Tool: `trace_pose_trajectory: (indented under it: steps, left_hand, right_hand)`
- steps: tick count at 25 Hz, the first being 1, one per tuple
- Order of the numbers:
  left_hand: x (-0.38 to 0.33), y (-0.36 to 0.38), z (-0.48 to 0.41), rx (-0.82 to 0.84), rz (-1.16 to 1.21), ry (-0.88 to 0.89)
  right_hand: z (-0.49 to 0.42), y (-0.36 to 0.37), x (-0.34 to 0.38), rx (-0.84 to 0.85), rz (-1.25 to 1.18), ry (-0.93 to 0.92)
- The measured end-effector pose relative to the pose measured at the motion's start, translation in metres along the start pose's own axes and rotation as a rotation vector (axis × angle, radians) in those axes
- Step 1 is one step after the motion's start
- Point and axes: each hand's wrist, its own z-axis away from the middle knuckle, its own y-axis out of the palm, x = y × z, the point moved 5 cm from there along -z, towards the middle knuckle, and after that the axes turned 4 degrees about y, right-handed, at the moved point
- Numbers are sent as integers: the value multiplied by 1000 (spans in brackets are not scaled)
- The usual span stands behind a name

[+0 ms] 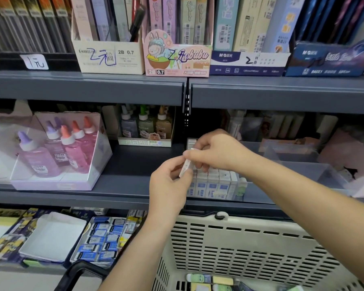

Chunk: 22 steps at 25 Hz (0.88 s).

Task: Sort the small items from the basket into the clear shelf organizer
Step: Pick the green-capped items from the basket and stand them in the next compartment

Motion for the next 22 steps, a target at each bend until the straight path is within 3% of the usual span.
trace_pose_trajectory:
  steps: [4,7,9,22]
  left_hand:
    - [6,-3,-1,-32,-177,-4]
    - [15,0,-1,25,-279,-36]
    - [18,5,1,86,-332,-36]
    - [27,5,0,82,-295,-64]
  right_hand:
    - [-8,-21,-18,-34,-262,120]
    - [-25,-42,-33,-249,-16,140]
    - [-34,-40,-39,-285,73,112]
    - [-59,2,-61,57,161,69]
